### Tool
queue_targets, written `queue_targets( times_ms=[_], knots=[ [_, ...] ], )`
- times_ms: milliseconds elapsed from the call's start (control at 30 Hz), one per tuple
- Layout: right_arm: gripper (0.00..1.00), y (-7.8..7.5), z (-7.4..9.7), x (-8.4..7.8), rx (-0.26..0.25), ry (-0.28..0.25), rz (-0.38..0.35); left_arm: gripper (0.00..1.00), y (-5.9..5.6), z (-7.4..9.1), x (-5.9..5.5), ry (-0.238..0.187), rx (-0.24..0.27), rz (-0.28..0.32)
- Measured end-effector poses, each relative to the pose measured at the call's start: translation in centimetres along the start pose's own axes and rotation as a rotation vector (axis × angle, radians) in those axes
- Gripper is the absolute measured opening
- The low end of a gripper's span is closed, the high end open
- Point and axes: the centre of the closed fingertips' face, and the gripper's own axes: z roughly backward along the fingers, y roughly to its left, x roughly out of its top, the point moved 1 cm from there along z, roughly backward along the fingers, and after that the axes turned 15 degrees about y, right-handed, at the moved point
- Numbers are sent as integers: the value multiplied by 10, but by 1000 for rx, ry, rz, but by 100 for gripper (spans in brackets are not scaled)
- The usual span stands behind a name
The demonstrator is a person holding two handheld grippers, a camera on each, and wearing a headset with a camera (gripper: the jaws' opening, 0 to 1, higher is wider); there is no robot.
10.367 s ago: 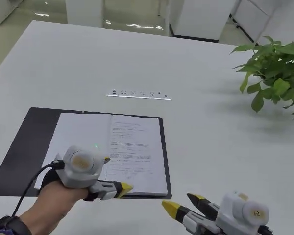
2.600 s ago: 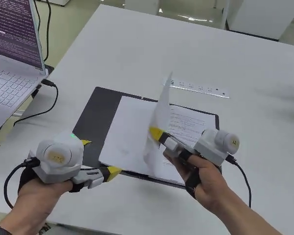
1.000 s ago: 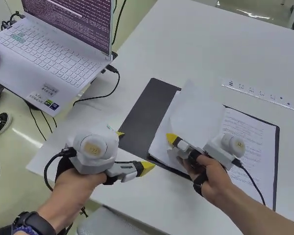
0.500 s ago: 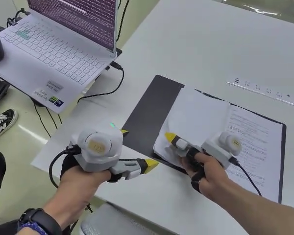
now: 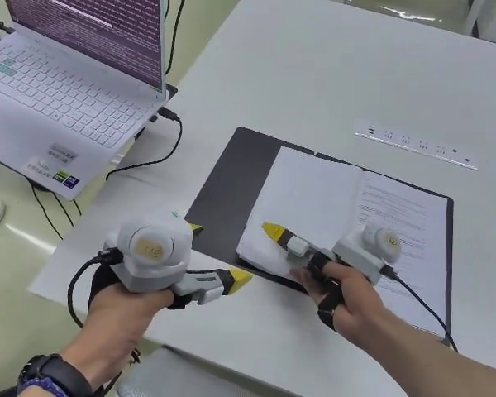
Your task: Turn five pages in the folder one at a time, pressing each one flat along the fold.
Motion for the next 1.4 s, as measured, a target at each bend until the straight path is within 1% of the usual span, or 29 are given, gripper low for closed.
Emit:
queue_targets(
  times_ms=[67,200,333,433,567,700,733,833,900,1033,1100,1167,1233,1367,1400],
  knots=[
    [30,-1,9,3,-7,-19,1,63,-3,-2,3,-2,-4,-12],
    [30,-4,23,7,-22,-42,9,61,-4,-6,6,-3,-12,-20],
    [29,-10,42,10,-47,-73,25,54,-6,-16,10,-3,-38,-15],
    [29,-14,58,12,-67,-102,30,49,-7,-22,13,2,-46,-21],
    [29,-16,76,11,-81,-136,28,43,-7,-27,17,1,-48,-22],
    [30,-20,86,6,-100,-126,50,37,-4,-35,19,4,-56,-26],
    [30,-20,89,4,-105,-120,59,34,-4,-39,20,7,-66,-30],
    [31,-20,95,1,-112,-118,72,27,-4,-45,18,22,-73,-47],
    [31,-20,101,-1,-115,-122,75,26,-2,-50,16,38,-76,-53],
    [30,-22,112,-5,-125,-137,74,22,3,-58,16,47,-68,-38],
    [30,-24,116,-6,-130,-142,70,18,7,-64,15,52,-58,-30],
    [30,-26,120,-7,-135,-145,68,16,9,-67,15,55,-57,-12],
    [30,-28,123,-8,-140,-151,62,13,12,-74,12,68,-51,-8],
    [30,-30,126,-8,-144,-161,54,9,13,-83,5,95,-48,-11],
    [30,-30,126,-8,-145,-162,52,9,14,-88,0,117,-44,-11]
  ],
)
